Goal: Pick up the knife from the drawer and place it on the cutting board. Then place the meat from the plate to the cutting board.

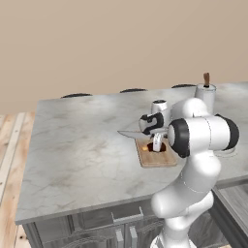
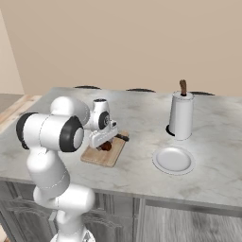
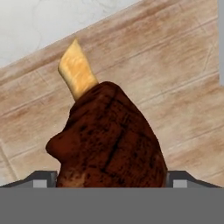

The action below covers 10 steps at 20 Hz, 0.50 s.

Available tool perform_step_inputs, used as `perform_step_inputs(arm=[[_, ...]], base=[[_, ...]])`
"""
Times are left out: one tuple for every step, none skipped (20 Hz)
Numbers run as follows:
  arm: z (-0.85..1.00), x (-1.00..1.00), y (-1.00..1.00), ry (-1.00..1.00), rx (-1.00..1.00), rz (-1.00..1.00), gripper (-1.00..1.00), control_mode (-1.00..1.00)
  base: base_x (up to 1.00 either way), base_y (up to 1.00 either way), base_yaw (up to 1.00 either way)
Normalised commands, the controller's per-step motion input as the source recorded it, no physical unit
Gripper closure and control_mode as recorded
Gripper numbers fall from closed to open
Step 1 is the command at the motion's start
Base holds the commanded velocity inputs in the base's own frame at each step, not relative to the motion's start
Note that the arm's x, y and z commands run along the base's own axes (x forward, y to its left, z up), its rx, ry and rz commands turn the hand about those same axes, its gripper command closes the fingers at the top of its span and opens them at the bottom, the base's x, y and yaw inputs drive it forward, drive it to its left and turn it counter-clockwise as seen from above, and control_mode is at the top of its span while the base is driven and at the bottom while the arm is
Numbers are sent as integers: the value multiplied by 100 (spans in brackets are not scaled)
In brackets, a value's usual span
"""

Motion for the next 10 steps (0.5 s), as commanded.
perform_step_inputs(arm=[[0, -1, 0, 0, 0, 0, -100, -100], [0, 0, 0, 0, 0, 0, -100, -100], [3, -3, 0, 0, 0, 0, -100, -100], [10, -12, 0, -2, 0, 0, -100, -100], [12, -11, 0, -2, 0, 0, -100, -100], [18, -14, 0, -2, 0, 0, -100, -100], [20, -12, 0, -2, 0, 0, -100, -100], [29, -7, 0, -1, 0, 0, -100, -100], [36, -12, 0, -3, 0, 0, -100, -100], [41, -11, 0, -3, 0, 0, -100, -100]], base=[[0, 0, 0], [0, 0, 0], [0, 0, 0], [0, 0, 0], [0, 0, 0], [0, 0, 0], [0, 0, 0], [0, 0, 0], [0, 0, 0], [0, 0, 0]])
